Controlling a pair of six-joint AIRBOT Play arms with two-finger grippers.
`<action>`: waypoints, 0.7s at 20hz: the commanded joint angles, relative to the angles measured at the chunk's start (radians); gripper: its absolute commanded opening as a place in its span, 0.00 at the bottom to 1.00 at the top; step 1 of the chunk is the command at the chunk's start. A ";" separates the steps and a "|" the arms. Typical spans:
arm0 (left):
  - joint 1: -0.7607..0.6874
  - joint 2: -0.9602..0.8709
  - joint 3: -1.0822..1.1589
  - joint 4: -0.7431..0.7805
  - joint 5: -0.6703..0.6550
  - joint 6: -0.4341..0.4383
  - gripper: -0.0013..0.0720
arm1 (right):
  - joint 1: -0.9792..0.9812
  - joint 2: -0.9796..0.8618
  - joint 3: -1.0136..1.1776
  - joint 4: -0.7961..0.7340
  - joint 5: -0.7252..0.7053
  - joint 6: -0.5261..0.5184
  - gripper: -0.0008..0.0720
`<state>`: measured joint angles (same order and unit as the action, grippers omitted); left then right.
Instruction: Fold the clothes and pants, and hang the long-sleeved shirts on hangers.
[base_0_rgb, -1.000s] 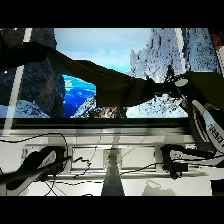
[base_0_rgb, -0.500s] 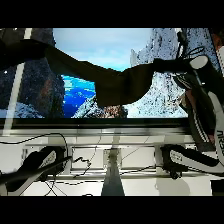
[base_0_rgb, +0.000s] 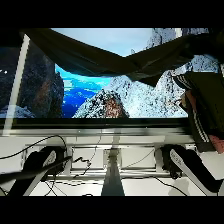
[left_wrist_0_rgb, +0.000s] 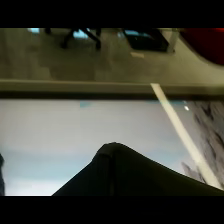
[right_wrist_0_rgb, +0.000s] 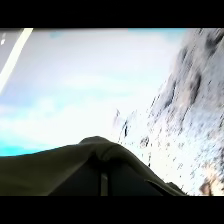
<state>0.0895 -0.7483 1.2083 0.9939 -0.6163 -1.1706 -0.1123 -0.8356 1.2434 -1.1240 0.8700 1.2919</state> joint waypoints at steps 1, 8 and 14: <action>0.043 0.100 0.001 0.031 0.169 0.000 0.04 | -0.019 0.147 0.005 -0.012 -0.005 0.002 0.04; 0.224 0.276 0.001 0.031 0.247 0.000 0.03 | -0.019 0.404 0.005 0.023 -0.019 0.082 0.04; 0.284 0.080 0.000 0.032 -0.343 -0.097 0.03 | -0.018 0.155 -0.022 0.025 0.261 0.182 0.04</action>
<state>0.3504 -0.5739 1.2083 1.0260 -0.6956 -1.2304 -0.1307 -0.5690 1.2381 -1.1198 1.0027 1.4364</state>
